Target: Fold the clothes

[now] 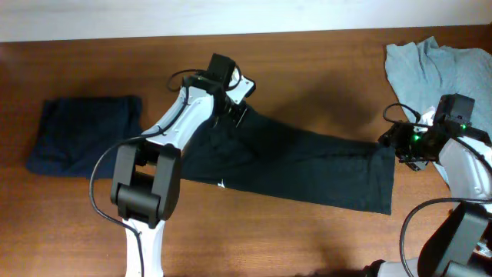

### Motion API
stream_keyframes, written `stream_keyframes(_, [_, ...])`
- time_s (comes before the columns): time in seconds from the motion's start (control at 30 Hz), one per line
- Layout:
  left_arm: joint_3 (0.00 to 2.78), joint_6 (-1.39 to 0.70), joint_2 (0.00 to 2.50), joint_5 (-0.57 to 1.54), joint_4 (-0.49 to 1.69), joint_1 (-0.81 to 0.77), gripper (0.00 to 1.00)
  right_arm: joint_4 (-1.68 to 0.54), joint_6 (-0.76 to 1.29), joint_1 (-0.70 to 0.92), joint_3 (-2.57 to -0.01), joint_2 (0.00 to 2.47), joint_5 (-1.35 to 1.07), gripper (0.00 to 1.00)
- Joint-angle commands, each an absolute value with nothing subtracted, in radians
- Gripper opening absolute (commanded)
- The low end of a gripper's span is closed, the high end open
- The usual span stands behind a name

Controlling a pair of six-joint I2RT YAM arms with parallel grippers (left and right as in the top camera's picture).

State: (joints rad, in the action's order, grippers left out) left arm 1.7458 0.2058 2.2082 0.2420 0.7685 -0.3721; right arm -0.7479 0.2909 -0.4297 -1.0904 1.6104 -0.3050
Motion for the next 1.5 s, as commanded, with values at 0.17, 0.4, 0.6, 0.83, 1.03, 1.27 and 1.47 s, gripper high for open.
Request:
stream_keyframes(0.17, [2.067, 0.212, 2.215, 0.191, 1.119, -0.371, 0.00, -0.743, 0.284, -0.432, -1.113, 1.617, -0.303, 0.68])
stream_keyframes(0.4, [2.071, 0.212, 2.216, 0.178, 1.364, -0.371, 0.00, -0.743, 0.284, -0.432, -1.113, 1.617, -0.287, 0.68])
stream_keyframes(0.6, [2.071, 0.211, 2.216, 0.175, 1.416, -0.370, 0.00, -0.730, 0.258, -0.432, -1.112, 1.649, -0.272, 0.69])
stream_keyframes(0.83, [2.071, 0.211, 2.216, 0.178, 1.394, -0.371, 0.00, -0.560, 0.205, -0.433, -1.112, 1.789, -0.277, 0.68])
stream_keyframes(1.03, [2.071, 0.203, 2.216, 0.179, 1.388, -0.371, 0.00, -0.455, 0.205, -0.432, -1.112, 1.846, -0.276, 0.68])
stream_keyframes(1.27, [2.071, 0.203, 2.216, 0.180, 1.374, -0.371, 0.00, -0.449, 0.205, -0.432, -1.111, 1.922, -0.281, 0.48])
stream_keyframes(1.47, [2.071, 0.203, 2.216, 0.179, 1.373, -0.371, 0.00, -0.448, 0.205, -0.432, -1.112, 1.922, -0.323, 0.04])
